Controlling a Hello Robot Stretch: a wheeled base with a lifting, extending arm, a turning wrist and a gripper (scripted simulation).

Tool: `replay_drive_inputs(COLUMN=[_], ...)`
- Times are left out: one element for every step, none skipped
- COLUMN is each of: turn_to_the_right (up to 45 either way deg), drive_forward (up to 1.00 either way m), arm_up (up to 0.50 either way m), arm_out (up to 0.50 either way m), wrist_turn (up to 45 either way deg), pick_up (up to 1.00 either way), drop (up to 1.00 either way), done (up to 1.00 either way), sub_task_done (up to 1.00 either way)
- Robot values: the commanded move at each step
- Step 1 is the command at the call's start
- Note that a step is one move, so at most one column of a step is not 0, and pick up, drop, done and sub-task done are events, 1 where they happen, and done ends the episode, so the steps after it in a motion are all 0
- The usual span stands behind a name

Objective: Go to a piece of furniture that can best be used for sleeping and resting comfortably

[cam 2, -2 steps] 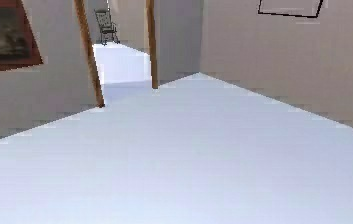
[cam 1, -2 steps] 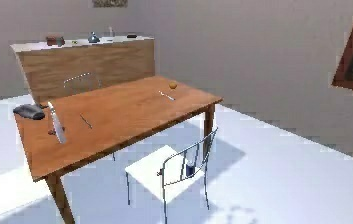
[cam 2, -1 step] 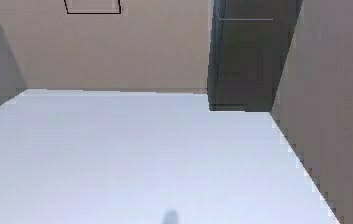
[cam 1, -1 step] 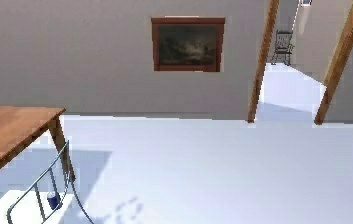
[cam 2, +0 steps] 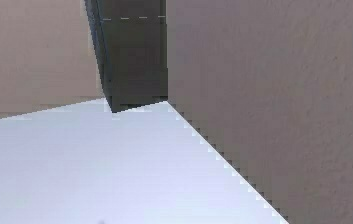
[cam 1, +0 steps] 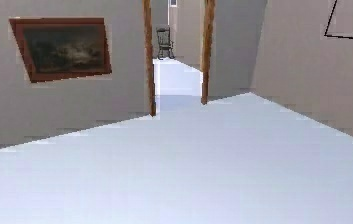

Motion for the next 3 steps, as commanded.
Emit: replay_drive_inputs(turn_to_the_right=[0.0,0.0,0.0], drive_forward=[1.00,1.00,0.55], arm_up=[0.00,0.00,0.00], arm_out=[0.00,0.00,0.00], wrist_turn=[0.0,0.0,0.0], pick_up=[0.00,0.00,0.00], drop=[0.00,0.00,0.00], done=[0.00,0.00,0.00], sub_task_done=[0.00,0.00,0.00])
